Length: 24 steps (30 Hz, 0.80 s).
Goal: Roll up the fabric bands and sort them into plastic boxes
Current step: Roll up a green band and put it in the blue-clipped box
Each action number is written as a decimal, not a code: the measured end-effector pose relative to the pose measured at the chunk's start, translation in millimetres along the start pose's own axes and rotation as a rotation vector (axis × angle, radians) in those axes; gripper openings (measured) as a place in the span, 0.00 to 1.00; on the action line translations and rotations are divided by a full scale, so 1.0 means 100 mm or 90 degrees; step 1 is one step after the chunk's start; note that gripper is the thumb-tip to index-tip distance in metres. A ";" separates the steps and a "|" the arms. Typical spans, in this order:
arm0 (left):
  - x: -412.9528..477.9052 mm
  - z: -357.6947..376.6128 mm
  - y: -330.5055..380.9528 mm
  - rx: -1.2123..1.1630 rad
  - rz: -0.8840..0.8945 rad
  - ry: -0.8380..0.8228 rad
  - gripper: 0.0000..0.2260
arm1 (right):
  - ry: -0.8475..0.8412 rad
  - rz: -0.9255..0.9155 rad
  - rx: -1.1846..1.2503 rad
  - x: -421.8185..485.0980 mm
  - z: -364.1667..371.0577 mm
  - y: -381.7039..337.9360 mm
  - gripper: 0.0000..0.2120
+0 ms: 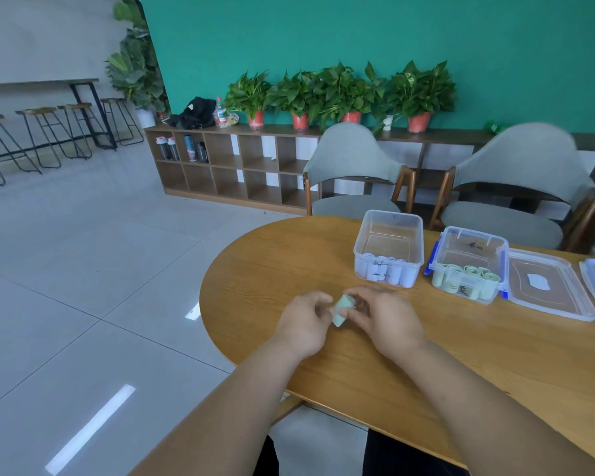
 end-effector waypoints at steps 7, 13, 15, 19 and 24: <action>-0.18 0.10 0.18 -0.068 -0.012 0.028 0.08 | -0.027 -0.004 -0.233 -0.18 -0.11 -0.06 0.12; -0.26 0.30 0.13 -0.130 -0.076 -0.041 0.07 | -0.048 0.038 -0.166 -0.25 -0.08 0.03 0.12; -0.25 0.34 0.11 -0.152 -0.098 -0.044 0.08 | -0.050 0.031 -0.168 -0.24 -0.12 0.00 0.10; -0.20 0.33 0.15 -0.280 -0.168 -0.064 0.13 | -0.034 0.004 -0.173 -0.21 -0.23 -0.07 0.10; -0.23 0.23 0.25 -0.454 -0.241 -0.103 0.21 | 0.013 -0.026 -0.158 -0.17 -0.42 -0.18 0.11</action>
Point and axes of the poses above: each hand's wrist, its own x-axis towards the middle knuckle, its own z-axis out of the palm, y = z × x, the point moved 6 cm from there along x, towards the middle knuckle, and after that the axes turned 3 degrees about y, right-handed, at the moved point
